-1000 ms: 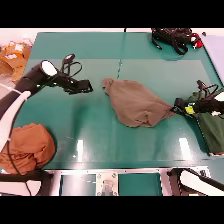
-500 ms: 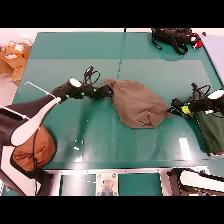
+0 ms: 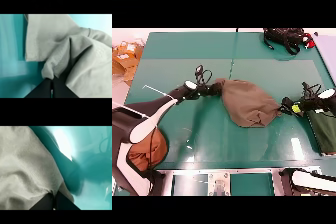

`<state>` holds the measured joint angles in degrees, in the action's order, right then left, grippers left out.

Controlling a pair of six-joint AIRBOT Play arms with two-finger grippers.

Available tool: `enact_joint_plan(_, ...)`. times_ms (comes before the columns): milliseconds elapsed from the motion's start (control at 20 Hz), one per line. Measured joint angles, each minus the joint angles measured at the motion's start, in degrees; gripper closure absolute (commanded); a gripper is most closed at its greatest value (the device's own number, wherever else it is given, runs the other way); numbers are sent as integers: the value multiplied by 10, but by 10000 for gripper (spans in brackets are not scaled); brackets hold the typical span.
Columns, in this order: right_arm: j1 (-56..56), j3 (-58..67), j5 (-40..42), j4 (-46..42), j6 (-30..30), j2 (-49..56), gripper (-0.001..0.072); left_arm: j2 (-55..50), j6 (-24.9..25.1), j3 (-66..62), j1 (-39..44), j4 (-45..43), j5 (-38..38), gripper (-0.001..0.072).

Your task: Fold the shirts.

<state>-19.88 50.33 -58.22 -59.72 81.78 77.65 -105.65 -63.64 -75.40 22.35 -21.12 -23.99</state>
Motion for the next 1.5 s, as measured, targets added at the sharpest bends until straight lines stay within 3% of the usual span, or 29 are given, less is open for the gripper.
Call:
enact_joint_plan(200,-3,49,-44,2,0,-13,696,59,26,-29,-45,-24,-83,688)
enact_joint_plan(400,-5,152,-115,11,0,-68,695,197,26,-54,-96,-82,-182,688)
enact_joint_plan(700,-7,313,-167,21,2,-232,695,423,-22,-135,-125,-204,-302,687)
enact_joint_plan(1000,-9,390,-143,22,17,-384,694,533,-57,-274,-129,-342,-406,687)
enact_joint_plan(1250,-8,363,-160,22,21,-417,694,531,-86,-309,-129,-476,-507,686)
enact_joint_plan(1500,-1,158,-116,34,2,-375,694,478,-60,-157,-130,-478,-535,686)
